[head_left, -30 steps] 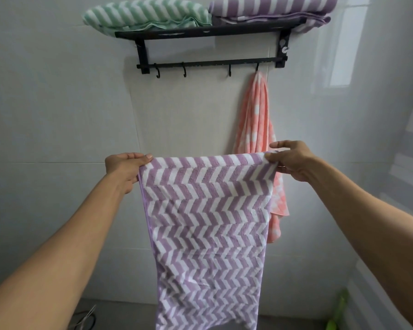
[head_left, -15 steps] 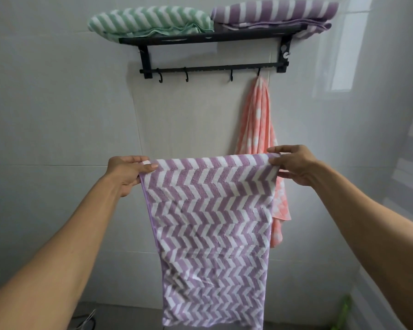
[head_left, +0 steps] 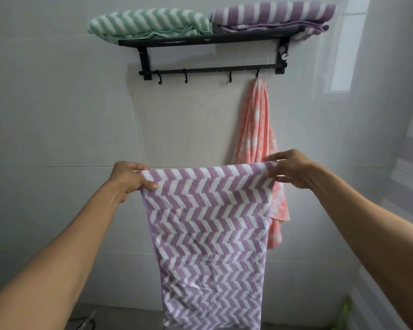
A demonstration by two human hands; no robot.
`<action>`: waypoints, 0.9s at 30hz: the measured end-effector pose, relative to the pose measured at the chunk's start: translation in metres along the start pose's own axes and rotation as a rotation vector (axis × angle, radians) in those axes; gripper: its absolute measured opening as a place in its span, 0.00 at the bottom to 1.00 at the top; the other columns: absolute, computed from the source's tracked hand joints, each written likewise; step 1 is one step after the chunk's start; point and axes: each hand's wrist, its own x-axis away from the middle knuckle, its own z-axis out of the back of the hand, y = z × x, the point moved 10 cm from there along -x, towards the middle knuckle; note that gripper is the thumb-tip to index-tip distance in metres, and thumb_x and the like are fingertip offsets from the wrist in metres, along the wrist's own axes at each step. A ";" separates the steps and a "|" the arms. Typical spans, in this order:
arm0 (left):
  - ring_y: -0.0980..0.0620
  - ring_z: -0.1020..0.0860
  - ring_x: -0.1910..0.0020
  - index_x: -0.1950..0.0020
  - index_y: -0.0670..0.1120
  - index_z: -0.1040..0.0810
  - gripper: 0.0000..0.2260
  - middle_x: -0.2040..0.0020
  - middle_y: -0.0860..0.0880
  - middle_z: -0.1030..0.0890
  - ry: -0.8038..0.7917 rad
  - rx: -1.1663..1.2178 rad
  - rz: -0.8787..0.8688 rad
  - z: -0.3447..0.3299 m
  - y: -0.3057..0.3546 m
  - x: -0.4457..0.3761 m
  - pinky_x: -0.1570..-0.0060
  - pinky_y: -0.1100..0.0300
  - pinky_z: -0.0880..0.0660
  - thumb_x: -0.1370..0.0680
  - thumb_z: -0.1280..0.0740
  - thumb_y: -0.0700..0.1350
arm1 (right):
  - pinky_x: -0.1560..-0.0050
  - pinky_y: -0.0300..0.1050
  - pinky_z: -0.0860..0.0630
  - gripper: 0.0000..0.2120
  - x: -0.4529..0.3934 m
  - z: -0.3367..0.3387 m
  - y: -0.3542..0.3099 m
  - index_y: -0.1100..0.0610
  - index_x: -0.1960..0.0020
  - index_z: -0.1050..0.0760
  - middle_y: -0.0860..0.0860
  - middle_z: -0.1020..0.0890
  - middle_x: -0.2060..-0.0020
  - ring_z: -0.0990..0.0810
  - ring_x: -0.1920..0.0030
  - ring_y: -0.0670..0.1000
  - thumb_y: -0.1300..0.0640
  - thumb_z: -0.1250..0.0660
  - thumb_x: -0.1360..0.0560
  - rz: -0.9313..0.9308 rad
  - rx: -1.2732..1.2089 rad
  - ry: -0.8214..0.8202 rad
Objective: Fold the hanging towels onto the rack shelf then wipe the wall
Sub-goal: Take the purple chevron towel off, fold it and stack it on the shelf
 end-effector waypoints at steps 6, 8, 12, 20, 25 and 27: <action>0.47 0.21 0.58 0.54 0.39 0.17 0.17 0.56 0.44 0.18 0.099 -0.273 -0.058 0.002 0.004 -0.002 0.56 0.58 0.25 0.38 0.16 0.37 | 0.41 0.60 0.19 0.13 -0.002 0.001 -0.008 0.64 0.44 0.19 0.55 0.20 0.54 0.23 0.53 0.55 0.68 0.24 0.28 0.068 0.296 0.073; 0.49 0.25 0.64 0.55 0.40 0.17 0.14 0.60 0.45 0.19 0.091 -0.301 -0.079 0.004 0.010 -0.005 0.64 0.61 0.29 0.35 0.17 0.40 | 0.45 0.56 0.18 0.08 -0.001 0.001 -0.011 0.59 0.47 0.19 0.55 0.19 0.49 0.22 0.50 0.54 0.62 0.25 0.25 0.054 0.346 0.042; 0.49 0.26 0.63 0.51 0.38 0.18 0.11 0.59 0.43 0.20 -0.002 -0.214 -0.103 0.001 0.006 -0.012 0.65 0.62 0.32 0.29 0.21 0.40 | 0.37 0.57 0.22 0.07 -0.003 0.000 -0.004 0.58 0.47 0.19 0.58 0.18 0.42 0.20 0.41 0.56 0.60 0.26 0.24 0.047 0.256 -0.041; 0.46 0.16 0.48 0.31 0.46 0.28 0.38 0.42 0.46 0.17 -0.214 0.263 -0.162 -0.008 0.027 0.006 0.50 0.49 0.20 0.38 0.17 0.47 | 0.35 0.64 0.26 0.45 0.009 0.000 -0.030 0.51 0.28 0.33 0.53 0.21 0.37 0.21 0.39 0.58 0.52 0.15 0.39 0.151 -0.155 -0.110; 0.40 0.15 0.52 0.45 0.38 0.17 0.32 0.51 0.41 0.13 -0.273 0.163 0.192 -0.055 -0.116 0.047 0.48 0.47 0.20 0.41 0.16 0.56 | 0.41 0.62 0.20 0.46 0.022 -0.037 0.139 0.60 0.37 0.21 0.56 0.15 0.45 0.16 0.45 0.59 0.40 0.14 0.49 -0.205 0.069 -0.140; 0.39 0.15 0.54 0.46 0.36 0.17 0.19 0.53 0.39 0.14 -0.192 0.192 0.279 -0.053 -0.145 0.053 0.49 0.46 0.19 0.31 0.21 0.47 | 0.50 0.57 0.16 0.24 0.036 -0.041 0.164 0.62 0.44 0.20 0.58 0.14 0.47 0.15 0.50 0.59 0.48 0.20 0.31 -0.253 0.043 -0.103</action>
